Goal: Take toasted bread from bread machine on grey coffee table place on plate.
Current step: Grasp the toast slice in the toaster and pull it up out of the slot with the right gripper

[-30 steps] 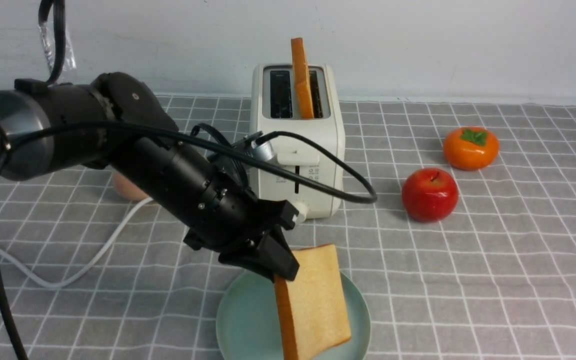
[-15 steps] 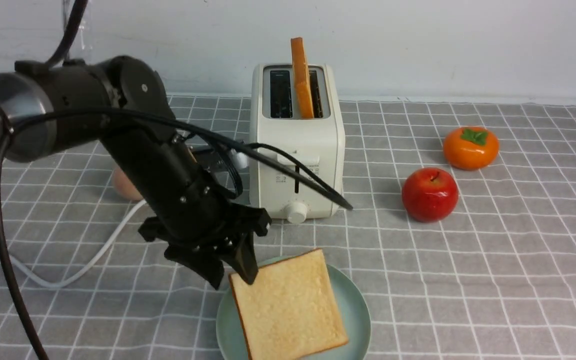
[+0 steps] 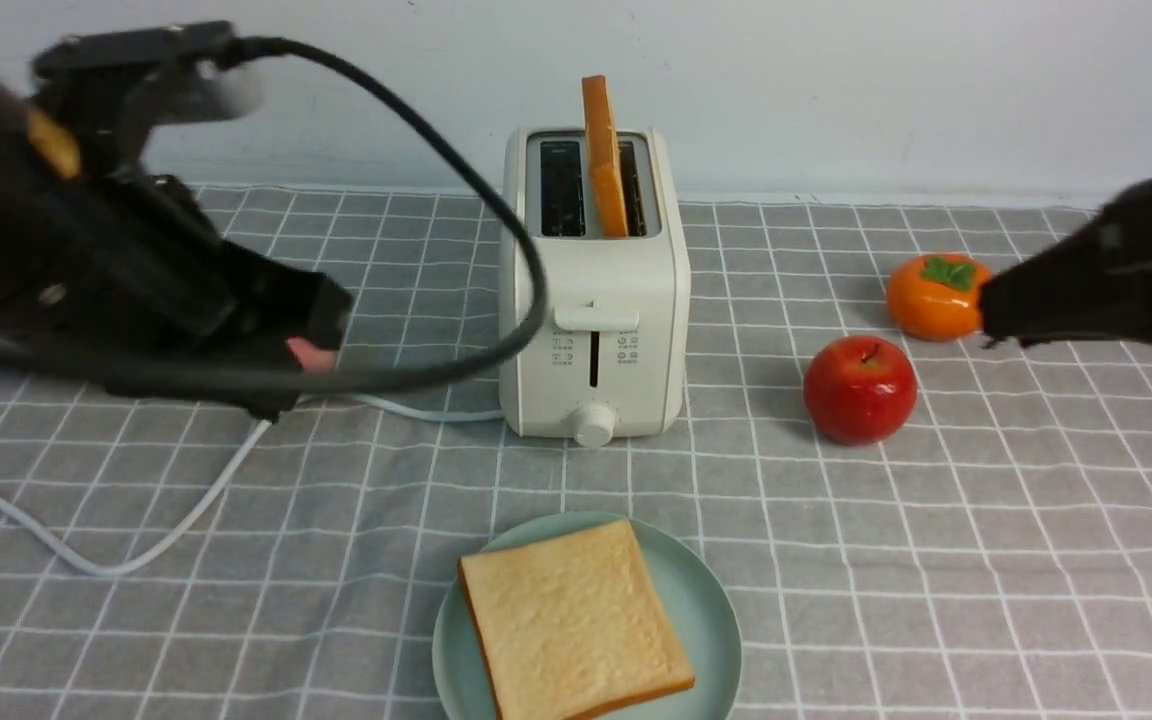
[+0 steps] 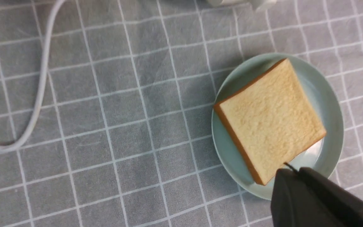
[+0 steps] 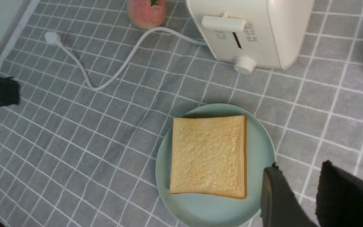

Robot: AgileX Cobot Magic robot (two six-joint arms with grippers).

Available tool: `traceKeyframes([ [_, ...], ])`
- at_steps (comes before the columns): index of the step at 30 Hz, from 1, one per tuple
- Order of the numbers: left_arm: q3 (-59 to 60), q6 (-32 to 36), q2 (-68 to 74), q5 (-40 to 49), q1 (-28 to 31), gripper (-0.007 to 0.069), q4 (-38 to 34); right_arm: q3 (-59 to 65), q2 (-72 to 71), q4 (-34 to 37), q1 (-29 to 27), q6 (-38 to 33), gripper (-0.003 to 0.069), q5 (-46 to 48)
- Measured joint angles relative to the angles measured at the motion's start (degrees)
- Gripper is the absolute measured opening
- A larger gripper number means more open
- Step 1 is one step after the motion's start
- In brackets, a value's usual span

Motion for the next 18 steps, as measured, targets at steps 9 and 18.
traceKeyframes([
  [9, 30.5, 0.1, -32.5, -18.8, 0.0, -0.0014, -0.4, -10.6, 20.0, -11.4, 14.8, 9.5, 0.0289, -14.8],
  [18, 42.5, 0.1, -49.3, -23.0, 0.0, -0.0014, -2.9, -32.8, 38.4, -16.6, 15.4, 10.3, 0.0454, -18.4],
])
